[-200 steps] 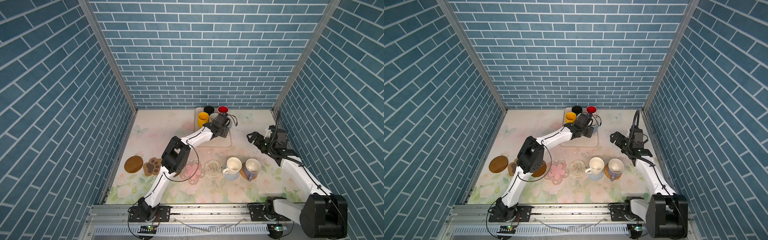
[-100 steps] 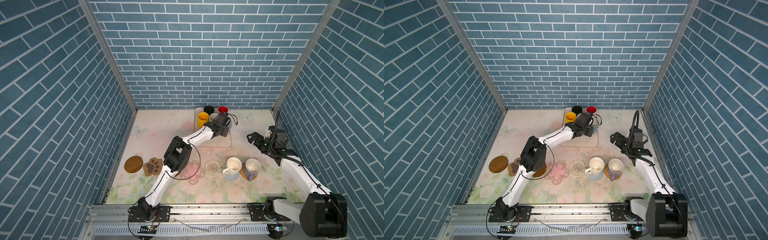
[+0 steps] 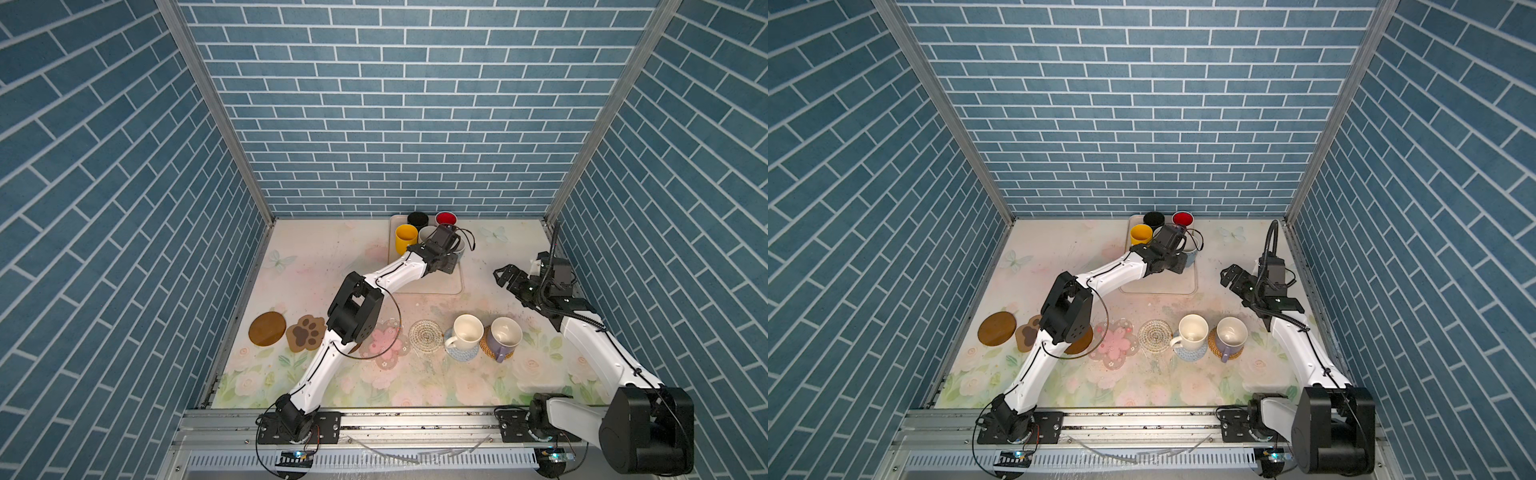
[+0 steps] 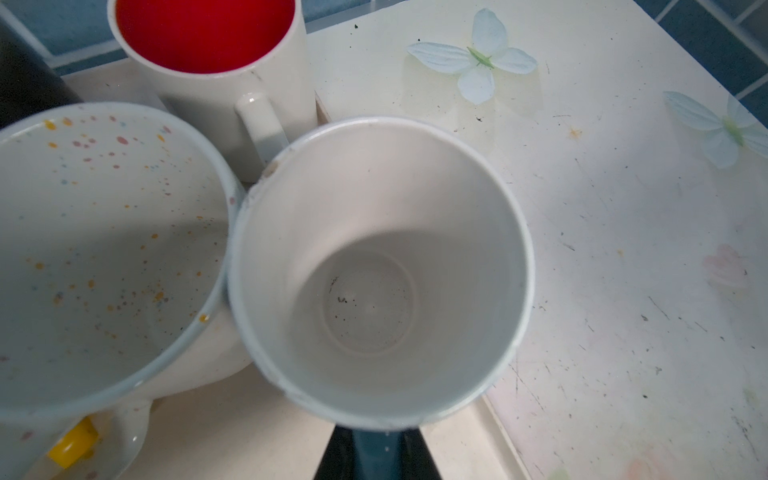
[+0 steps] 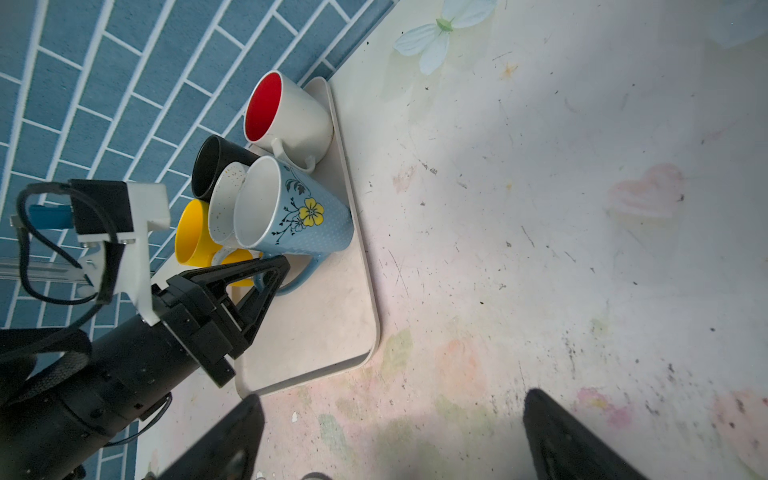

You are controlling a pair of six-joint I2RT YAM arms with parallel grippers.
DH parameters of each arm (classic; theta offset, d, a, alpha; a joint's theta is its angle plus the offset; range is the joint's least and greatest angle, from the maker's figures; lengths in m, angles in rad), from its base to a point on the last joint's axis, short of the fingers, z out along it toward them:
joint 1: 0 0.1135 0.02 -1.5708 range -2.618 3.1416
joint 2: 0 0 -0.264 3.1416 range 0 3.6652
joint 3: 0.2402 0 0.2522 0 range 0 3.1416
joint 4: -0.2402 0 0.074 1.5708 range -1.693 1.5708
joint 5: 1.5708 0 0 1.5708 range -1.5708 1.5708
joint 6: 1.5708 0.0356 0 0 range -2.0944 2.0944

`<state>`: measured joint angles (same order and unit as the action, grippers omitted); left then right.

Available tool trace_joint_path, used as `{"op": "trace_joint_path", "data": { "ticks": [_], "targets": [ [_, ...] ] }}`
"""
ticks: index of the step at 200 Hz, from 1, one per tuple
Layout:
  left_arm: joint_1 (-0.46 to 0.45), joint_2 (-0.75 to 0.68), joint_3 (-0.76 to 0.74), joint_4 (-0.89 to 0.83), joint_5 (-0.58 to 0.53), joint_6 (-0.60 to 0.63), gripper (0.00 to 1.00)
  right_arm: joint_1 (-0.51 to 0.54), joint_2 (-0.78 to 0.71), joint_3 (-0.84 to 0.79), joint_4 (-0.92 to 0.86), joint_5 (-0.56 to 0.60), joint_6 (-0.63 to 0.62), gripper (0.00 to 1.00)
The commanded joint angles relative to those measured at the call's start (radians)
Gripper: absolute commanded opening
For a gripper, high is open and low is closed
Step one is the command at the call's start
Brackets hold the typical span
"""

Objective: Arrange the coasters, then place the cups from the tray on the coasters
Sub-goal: 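Grasp the blue floral mug by its rim with left gripper and lift it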

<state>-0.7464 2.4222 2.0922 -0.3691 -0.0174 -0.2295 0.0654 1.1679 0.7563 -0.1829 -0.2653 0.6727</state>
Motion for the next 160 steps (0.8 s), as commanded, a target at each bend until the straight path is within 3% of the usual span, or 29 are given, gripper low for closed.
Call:
{"op": "trace_joint_path", "data": {
  "ticks": [1,97,160],
  "targets": [
    [-0.002,-0.041,-0.01,0.004,0.01,0.022,0.0,0.005,-0.008,-0.011,-0.001,0.008,-0.018,0.97],
    [-0.006,-0.236,-0.144,0.058,-0.024,0.032,0.0,0.007,-0.041,-0.005,-0.022,0.018,-0.021,0.97],
    [-0.008,-0.421,-0.321,0.094,-0.04,0.012,0.0,0.026,-0.045,0.019,-0.044,0.027,-0.024,0.97]
  ]
}}
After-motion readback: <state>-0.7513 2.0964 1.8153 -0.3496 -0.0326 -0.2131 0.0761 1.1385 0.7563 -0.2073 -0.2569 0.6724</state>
